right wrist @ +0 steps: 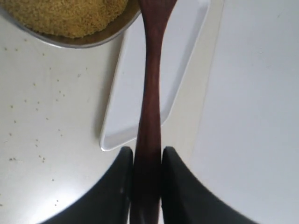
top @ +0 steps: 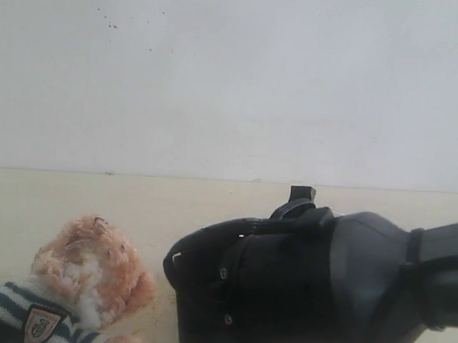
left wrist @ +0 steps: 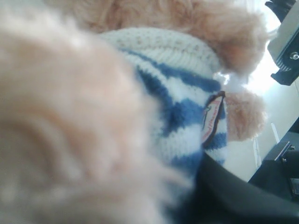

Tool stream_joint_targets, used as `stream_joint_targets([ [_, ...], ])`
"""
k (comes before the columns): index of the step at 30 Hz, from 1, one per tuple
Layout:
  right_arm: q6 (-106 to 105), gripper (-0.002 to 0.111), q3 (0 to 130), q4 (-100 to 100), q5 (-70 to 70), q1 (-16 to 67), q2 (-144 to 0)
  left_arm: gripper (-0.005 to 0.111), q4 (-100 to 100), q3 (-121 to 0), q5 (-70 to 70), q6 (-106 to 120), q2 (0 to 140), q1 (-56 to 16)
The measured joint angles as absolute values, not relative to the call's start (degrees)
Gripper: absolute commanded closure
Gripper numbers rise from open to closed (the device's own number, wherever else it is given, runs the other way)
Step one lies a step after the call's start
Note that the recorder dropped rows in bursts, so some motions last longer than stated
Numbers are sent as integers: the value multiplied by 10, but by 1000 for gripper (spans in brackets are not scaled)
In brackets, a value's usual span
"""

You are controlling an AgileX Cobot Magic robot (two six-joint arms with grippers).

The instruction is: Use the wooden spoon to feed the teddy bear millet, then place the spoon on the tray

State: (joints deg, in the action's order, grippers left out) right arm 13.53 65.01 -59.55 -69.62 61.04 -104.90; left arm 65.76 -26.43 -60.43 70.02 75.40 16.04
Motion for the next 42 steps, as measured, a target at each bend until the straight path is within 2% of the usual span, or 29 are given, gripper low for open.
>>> stream_joint_targets([
  [42,99,108,651,-671,-696,610,-1115,103,658,-264,-604,700,754,160],
])
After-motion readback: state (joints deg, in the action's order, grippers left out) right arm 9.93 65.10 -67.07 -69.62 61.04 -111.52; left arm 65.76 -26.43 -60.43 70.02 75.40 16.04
